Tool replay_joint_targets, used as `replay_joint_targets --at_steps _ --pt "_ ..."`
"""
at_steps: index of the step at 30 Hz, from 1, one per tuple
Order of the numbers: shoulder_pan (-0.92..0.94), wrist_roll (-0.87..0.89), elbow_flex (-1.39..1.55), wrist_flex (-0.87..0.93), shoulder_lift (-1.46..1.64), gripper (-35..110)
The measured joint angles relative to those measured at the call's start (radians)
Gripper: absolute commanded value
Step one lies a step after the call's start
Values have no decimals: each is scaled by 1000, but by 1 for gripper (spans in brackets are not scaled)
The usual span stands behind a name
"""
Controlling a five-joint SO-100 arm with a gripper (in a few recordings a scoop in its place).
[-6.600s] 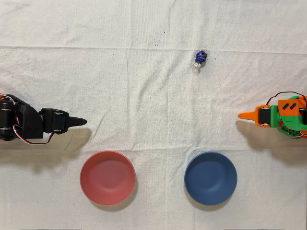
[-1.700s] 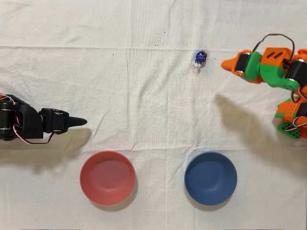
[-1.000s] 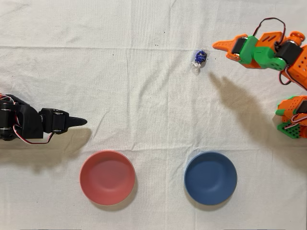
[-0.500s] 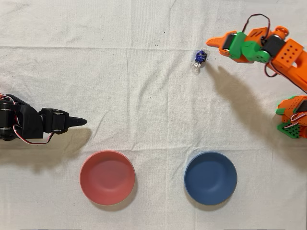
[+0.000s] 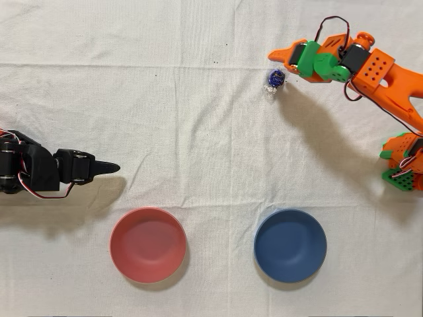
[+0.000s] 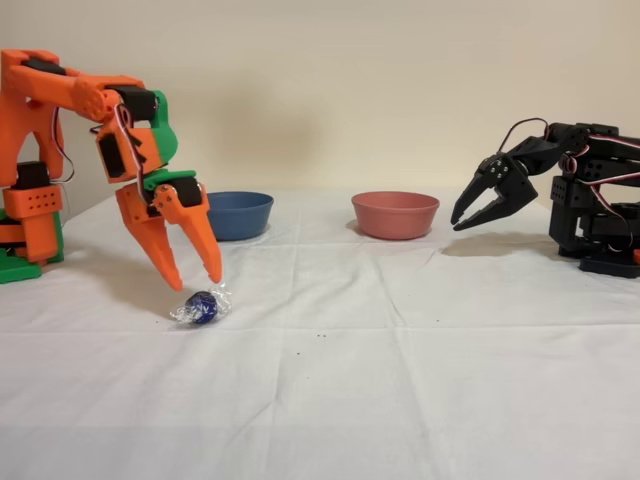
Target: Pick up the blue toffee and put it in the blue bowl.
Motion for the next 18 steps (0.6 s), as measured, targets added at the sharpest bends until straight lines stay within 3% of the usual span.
replay_joint_targets --at_steps 18 --pt "-44 97 48 21 -31 32"
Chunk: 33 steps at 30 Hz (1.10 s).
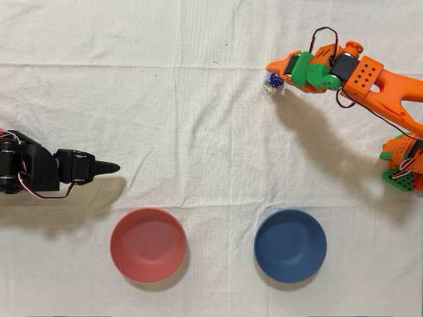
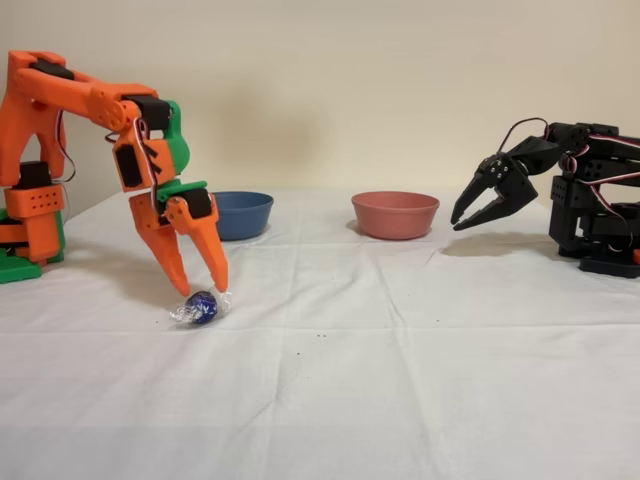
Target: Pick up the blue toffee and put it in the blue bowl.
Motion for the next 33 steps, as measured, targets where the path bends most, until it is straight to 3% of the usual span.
replay_joint_targets --at_steps 33 --pt "-25 -26 -48 -57 -110 26"
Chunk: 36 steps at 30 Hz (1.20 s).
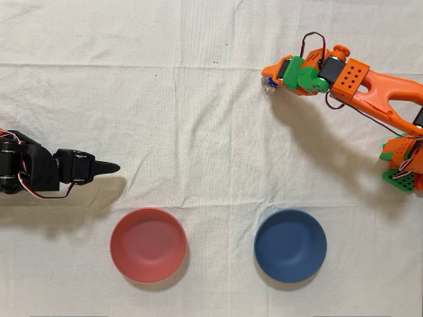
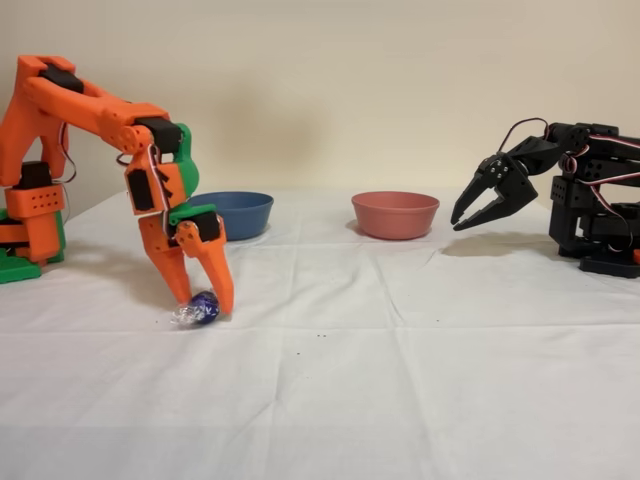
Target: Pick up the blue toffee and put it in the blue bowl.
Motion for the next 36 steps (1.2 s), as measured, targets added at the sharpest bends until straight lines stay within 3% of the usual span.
replay_joint_targets --at_steps 6,20,27,36 --pt "-29 0 2 -17 0 20" --pt "15 -9 8 -17 0 28" --pt "28 -31 8 -17 0 15" --pt "29 -25 8 -17 2 13"
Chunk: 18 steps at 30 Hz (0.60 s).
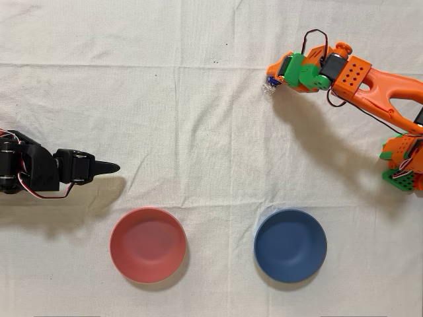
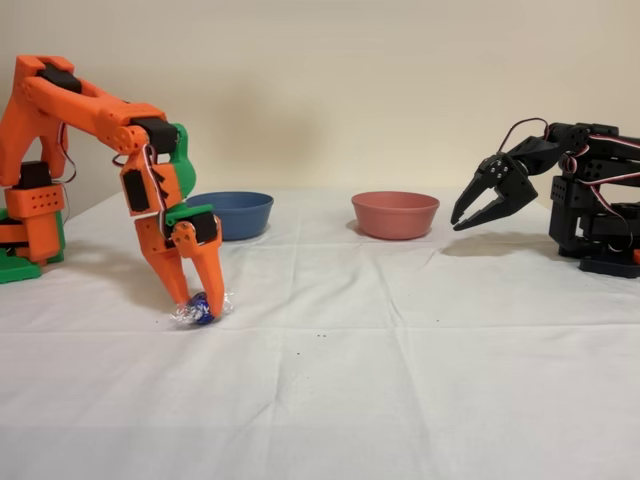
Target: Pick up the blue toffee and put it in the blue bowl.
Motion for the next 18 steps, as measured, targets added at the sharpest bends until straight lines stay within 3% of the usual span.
replay_joint_targets --at_steps 9,18 --pt "3 -31 14 26 46 13" --pt "-28 -64 20 155 336 13"
